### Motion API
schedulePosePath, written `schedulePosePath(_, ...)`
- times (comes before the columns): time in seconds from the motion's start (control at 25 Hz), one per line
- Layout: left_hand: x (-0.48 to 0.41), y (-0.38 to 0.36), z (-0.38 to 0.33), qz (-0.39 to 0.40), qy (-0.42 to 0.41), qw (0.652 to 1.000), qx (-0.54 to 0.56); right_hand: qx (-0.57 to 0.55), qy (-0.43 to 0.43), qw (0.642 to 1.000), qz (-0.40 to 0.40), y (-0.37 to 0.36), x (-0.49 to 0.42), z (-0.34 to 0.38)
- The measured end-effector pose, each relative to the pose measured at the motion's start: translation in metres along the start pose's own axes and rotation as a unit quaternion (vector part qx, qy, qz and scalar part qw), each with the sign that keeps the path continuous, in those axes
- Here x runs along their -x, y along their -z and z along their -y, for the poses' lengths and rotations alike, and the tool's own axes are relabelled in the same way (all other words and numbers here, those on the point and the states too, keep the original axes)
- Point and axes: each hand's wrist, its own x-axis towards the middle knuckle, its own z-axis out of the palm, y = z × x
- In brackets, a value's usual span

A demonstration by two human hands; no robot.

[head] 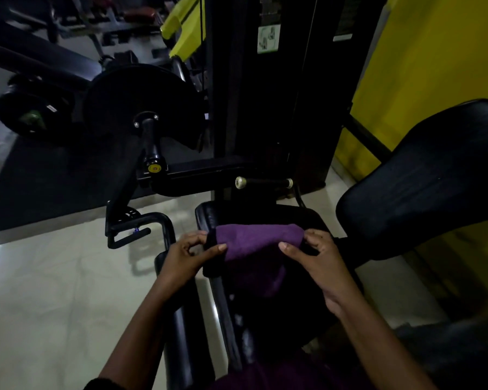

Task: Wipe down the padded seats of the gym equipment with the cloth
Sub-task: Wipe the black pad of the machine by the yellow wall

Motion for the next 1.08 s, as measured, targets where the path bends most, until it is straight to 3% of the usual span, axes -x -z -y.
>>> schedulePosePath(0.08, -0.003, -0.007, -0.007, -0.017, -0.050, 0.998, 0.024, 0.007, 0.030, 1.000, 0.007, 0.013, -0.003, 0.011)
schedulePosePath(0.2, -0.010, -0.022, -0.032, -0.006, -0.106, 0.991, 0.085, -0.072, 0.033, 0.994, 0.071, 0.024, -0.003, 0.036)
schedulePosePath(0.28, -0.016, -0.033, -0.050, -0.024, -0.154, 0.983, 0.098, -0.070, 0.065, 0.993, 0.063, 0.029, -0.008, 0.051)
schedulePosePath(0.44, -0.027, -0.058, -0.080, -0.003, -0.212, 0.976, -0.059, -0.133, 0.127, 0.977, 0.112, 0.045, -0.022, 0.078)
schedulePosePath(0.56, -0.039, -0.073, -0.080, 0.082, -0.169, 0.982, 0.017, -0.200, 0.124, 0.965, 0.118, 0.056, -0.033, 0.067)
schedulePosePath(0.68, -0.050, -0.091, -0.073, 0.135, -0.066, 0.980, 0.132, -0.320, 0.051, 0.942, 0.089, 0.059, -0.034, 0.035)
schedulePosePath(0.8, -0.062, -0.115, -0.054, 0.183, -0.006, 0.978, 0.103, -0.352, -0.042, 0.930, 0.096, 0.051, -0.024, 0.008)
schedulePosePath(0.96, -0.077, -0.133, -0.027, 0.115, 0.081, 0.990, 0.023, -0.233, -0.074, 0.968, -0.052, 0.062, -0.030, -0.004)
schedulePosePath(1.04, -0.080, -0.147, -0.024, 0.044, 0.086, 0.994, -0.043, -0.139, -0.048, 0.984, -0.100, 0.077, -0.035, -0.002)
schedulePosePath(1.08, -0.078, -0.160, -0.028, 0.042, 0.090, 0.995, -0.024, -0.080, -0.023, 0.992, -0.100, 0.083, -0.038, -0.002)
